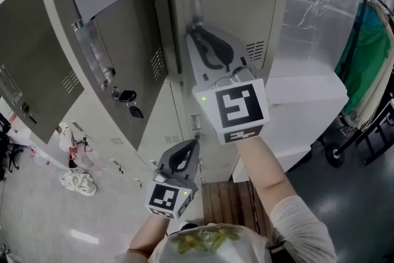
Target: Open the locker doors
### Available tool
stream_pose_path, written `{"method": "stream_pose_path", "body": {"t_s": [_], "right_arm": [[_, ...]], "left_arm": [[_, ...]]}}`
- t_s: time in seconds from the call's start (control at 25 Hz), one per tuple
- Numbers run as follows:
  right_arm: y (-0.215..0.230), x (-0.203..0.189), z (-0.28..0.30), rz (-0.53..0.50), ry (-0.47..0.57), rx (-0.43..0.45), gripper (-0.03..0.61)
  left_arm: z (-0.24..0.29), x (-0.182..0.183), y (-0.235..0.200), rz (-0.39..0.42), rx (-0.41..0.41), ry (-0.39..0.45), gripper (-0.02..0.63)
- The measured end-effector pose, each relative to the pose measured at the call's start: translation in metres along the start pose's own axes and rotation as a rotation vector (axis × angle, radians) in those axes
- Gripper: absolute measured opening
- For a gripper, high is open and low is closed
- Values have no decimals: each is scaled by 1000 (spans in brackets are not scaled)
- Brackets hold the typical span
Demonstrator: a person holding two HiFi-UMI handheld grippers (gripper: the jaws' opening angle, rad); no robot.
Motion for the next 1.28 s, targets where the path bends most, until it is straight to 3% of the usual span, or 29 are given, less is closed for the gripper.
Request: {"method": "stream_pose_path", "body": {"t_s": [0.16,0.56,0.68,0.8,1.04,1.28], "right_arm": [[-9,-1,-19,11,20,-8,72],[-18,-31,-45,-1,-57,-71,89],[-27,-49,-49,11,-94,-80,186],[-38,-72,-50,3,-144,-90,236],[-57,-112,-45,7,-235,-84,268],[-66,-127,-41,-1,-268,-98,275]], "left_arm": [[-3,-2,5,-3,0,-6,28],[-14,-7,12,-11,13,-17,28],[-16,-9,10,-15,21,-25,28],[-19,-11,8,-16,27,-28,28],[-23,-15,3,-19,48,-39,28],[-28,-18,-7,-19,72,-45,28]]}}
Point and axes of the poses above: the fingertips, and each gripper's own axes: z forward along the fingers, y to its right, x out of its top, the point moved 2 cm from there along -z, backward along the fingers, and after that the axes turned 5 degrees about y, right-handed, at the moved point
